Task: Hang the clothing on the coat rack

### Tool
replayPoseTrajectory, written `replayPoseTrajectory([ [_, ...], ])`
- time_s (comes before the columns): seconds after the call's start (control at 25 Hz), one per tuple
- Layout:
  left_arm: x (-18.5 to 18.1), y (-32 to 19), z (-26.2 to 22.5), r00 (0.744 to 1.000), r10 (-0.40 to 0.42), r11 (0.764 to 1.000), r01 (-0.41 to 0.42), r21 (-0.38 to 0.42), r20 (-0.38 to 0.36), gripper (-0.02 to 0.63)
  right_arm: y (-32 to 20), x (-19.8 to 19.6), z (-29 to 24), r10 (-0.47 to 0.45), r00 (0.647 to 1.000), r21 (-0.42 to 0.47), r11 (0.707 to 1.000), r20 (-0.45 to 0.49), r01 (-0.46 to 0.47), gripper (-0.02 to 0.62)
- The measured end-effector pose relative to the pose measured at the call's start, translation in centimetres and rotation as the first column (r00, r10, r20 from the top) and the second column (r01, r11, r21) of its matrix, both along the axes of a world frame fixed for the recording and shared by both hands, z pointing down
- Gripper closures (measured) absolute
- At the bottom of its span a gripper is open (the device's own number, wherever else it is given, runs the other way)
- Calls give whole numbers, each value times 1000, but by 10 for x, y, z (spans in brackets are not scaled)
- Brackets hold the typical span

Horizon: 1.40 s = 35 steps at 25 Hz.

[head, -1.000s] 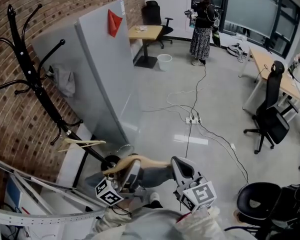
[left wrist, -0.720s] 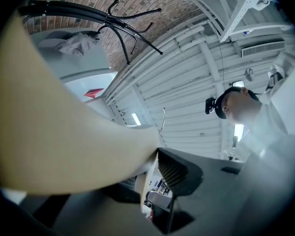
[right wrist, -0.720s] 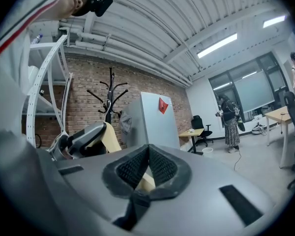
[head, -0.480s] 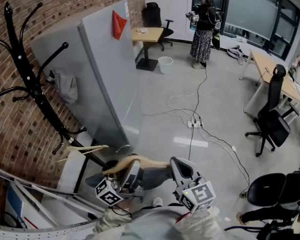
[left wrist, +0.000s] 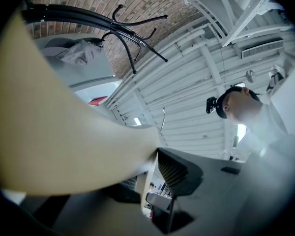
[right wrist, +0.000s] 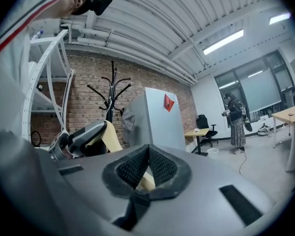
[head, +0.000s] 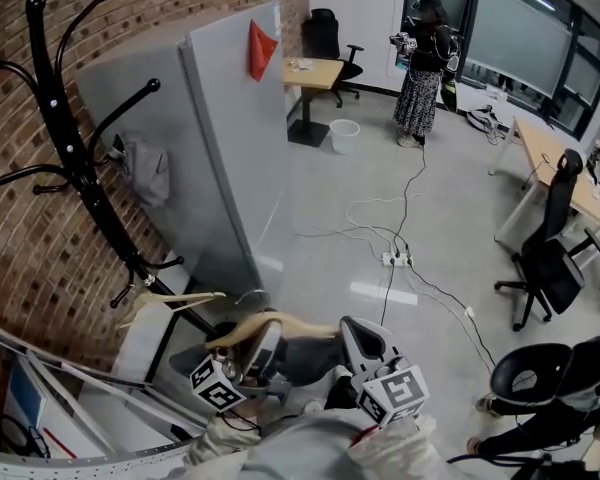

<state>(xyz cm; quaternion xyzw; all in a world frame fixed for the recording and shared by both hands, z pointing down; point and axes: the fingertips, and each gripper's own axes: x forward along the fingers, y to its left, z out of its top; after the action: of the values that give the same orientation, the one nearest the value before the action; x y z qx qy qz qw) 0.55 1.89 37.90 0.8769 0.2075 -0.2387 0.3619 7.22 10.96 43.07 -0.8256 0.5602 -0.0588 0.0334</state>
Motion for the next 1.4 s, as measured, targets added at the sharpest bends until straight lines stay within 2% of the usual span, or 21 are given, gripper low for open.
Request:
replayPoseTrajectory([
  [0.28,14,-23,-1,998,-61,998,61,8,-6,497,-32,22,0,-69,998,18,997,-9,69,571],
  [0.44,24,-41,-5,993,-119,993,119,22,-7,497,-61,36,-2,-140,990,29,990,-5,140,571],
  [0.76,29,-98,-6,958,-288,957,287,39,4,497,-140,47,-3,-331,944,45,943,1,331,571],
  [0.92,29,-117,-7,926,-377,925,376,46,14,497,-169,50,-4,-423,906,40,906,15,422,571],
  [1.04,30,-132,-11,891,-453,891,452,49,20,497,-191,53,-6,-496,868,40,868,26,495,571],
  [1.4,22,-165,-11,747,-664,747,662,56,31,497,-250,47,-8,-705,709,39,709,25,704,571],
])
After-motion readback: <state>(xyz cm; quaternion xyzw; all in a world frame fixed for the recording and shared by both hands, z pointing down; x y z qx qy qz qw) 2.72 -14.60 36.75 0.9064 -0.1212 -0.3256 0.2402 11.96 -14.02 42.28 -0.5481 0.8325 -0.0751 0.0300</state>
